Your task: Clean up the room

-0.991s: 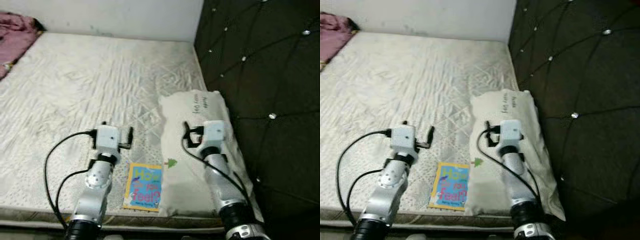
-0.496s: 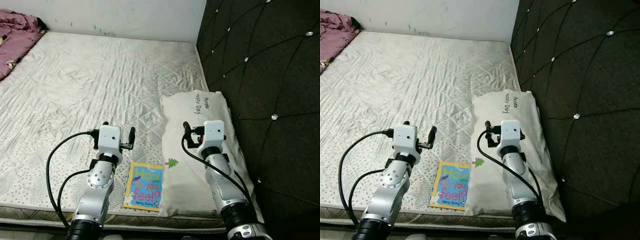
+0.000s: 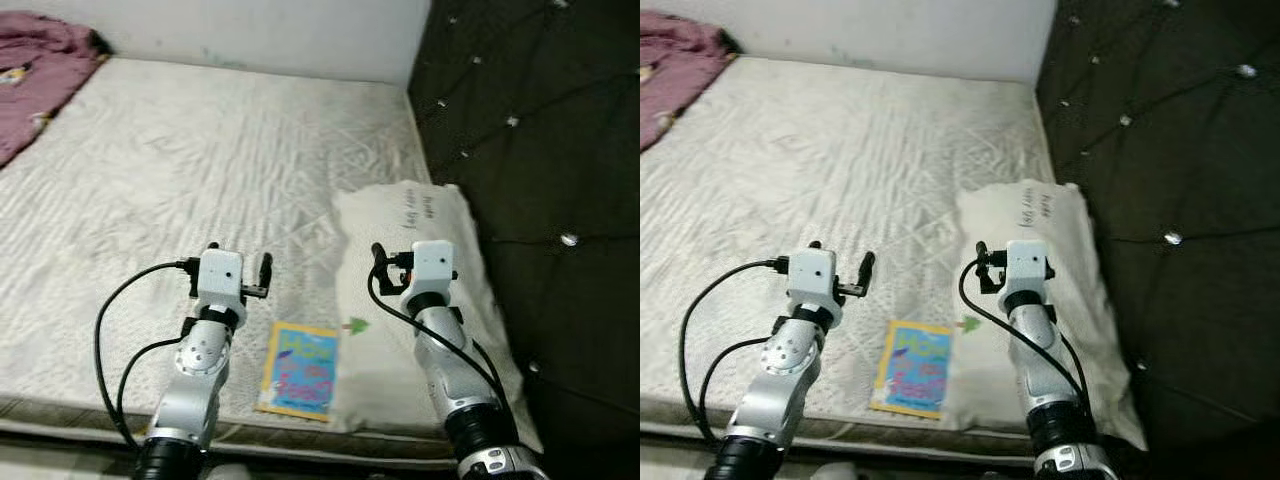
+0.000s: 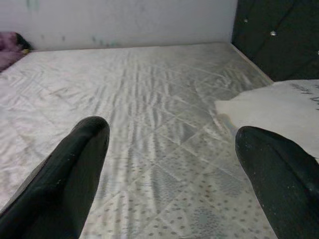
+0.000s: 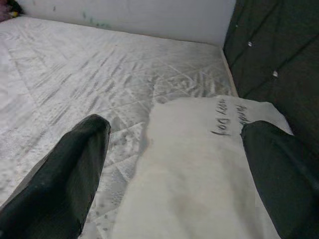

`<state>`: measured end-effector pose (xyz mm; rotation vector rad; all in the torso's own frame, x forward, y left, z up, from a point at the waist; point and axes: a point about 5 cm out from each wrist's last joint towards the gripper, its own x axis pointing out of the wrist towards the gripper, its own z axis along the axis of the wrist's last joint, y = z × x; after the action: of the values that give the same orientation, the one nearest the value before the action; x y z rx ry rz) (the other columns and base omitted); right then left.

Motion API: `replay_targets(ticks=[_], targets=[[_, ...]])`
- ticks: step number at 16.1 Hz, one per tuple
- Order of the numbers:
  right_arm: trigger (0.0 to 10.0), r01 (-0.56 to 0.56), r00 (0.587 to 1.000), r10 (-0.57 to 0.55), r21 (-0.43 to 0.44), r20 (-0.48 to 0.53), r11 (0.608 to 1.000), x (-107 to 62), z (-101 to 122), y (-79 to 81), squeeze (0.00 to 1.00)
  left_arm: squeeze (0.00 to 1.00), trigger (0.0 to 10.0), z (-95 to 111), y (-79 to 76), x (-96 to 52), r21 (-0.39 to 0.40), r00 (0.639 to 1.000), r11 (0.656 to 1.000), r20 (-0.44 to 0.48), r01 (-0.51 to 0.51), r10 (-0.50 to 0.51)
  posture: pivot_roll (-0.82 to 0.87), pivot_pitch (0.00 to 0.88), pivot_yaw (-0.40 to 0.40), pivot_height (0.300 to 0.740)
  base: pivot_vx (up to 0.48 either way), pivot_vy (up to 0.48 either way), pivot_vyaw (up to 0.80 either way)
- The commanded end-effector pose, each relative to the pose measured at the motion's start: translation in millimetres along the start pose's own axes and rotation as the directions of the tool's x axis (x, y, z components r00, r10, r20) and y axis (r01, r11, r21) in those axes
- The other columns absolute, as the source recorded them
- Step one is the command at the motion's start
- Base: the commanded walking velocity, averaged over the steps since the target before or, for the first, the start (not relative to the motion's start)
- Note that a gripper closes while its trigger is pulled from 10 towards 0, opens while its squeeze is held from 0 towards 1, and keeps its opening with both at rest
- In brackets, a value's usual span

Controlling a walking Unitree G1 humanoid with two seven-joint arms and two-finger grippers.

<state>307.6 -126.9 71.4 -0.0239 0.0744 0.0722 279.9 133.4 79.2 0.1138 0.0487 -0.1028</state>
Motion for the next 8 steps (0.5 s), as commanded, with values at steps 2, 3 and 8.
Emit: replay_targets(ticks=[2, 3, 8], targets=[[10.0, 0.006, 1.000, -0.006, 0.003, 0.002, 1.000, 2.6, 2.9, 0.5, 0.00, 0.00, 10.0, -2.2, -1.4, 1.1, 0.005, 1.000, 1.000, -0.018, 0.014, -0.014, 0.12, 0.000, -0.032, 0.740, 0.000, 0.296, 0.00], [10.0, 0.007, 1.000, -0.007, 0.003, 0.003, 1.000, 2.8, 3.1, 0.4, 0.00, 0.00, 10.0, -2.1, -1.4, 1.4, 0.005, 1.000, 1.000, -0.018, 0.015, -0.015, 0.12, 0.000, -0.031, 0.740, 0.000, 0.300, 0.00], [10.0, 0.008, 1.000, -0.008, 0.000, 0.005, 1.000, 3.6, 3.8, 0.2, 0.00, 0.00, 10.0, -1.9, -1.1, 2.1, 0.006, 1.000, 1.000, -0.018, 0.012, -0.012, 0.12, 0.000, -0.034, 0.740, 0.000, 0.297, 0.00]])
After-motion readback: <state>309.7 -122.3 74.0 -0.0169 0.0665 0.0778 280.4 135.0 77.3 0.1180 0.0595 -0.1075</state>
